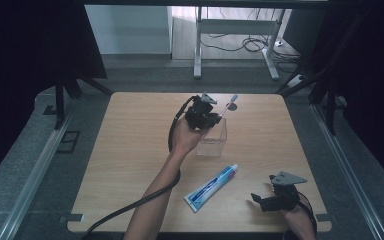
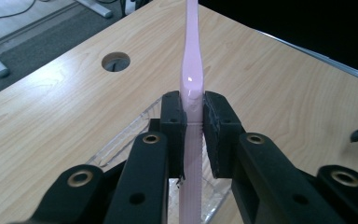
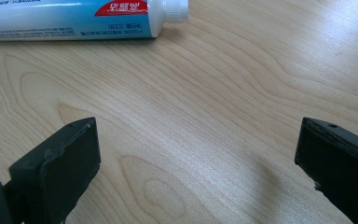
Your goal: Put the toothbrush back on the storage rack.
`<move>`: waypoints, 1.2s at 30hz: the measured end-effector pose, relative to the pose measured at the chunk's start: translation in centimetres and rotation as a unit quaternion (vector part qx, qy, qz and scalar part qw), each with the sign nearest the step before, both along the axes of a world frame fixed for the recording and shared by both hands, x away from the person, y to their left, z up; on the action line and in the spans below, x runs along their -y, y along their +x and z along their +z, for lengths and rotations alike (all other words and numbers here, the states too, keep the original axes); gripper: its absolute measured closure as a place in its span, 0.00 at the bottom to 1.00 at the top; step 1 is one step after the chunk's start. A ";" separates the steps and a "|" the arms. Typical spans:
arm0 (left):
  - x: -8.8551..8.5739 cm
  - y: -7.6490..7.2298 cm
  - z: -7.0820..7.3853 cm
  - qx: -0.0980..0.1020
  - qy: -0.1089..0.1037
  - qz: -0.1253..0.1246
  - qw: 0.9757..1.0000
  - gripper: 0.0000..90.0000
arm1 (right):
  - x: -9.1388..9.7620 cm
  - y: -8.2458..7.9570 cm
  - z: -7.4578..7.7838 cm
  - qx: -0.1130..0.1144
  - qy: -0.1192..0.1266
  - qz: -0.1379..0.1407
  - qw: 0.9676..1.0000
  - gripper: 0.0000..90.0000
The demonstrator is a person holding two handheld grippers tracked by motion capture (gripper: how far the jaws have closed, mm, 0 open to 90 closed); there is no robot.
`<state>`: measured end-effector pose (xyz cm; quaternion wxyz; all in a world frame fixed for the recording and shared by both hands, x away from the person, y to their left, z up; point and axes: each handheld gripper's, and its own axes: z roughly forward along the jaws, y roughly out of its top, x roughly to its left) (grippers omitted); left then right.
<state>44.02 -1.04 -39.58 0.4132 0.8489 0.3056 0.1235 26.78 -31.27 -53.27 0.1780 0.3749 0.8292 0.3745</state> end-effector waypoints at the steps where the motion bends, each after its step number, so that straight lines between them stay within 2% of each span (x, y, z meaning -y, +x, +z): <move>1: 0.0 0.0 -0.1 -0.002 -0.001 0.002 1.000 0.88 | 0.0 0.0 0.0 0.000 0.000 0.000 1.000 0.00; 8: 0.1 0.5 -0.9 0.002 0.006 0.005 1.000 0.88 | 0.0 0.0 0.0 -0.002 0.001 0.000 1.000 0.00; 18: 0.6 0.5 -2.4 0.005 0.018 0.006 1.000 0.88 | 0.0 0.0 0.0 -0.001 0.001 0.001 1.000 0.00; 32: 0.8 0.4 -4.4 0.000 0.026 0.007 1.000 0.88 | -0.1 0.0 -0.1 -0.005 -0.001 0.002 1.000 0.00; 36: 0.9 0.4 -4.8 -0.001 0.037 0.004 0.999 0.88 | -0.1 0.0 -0.1 -0.006 -0.001 0.003 1.000 0.00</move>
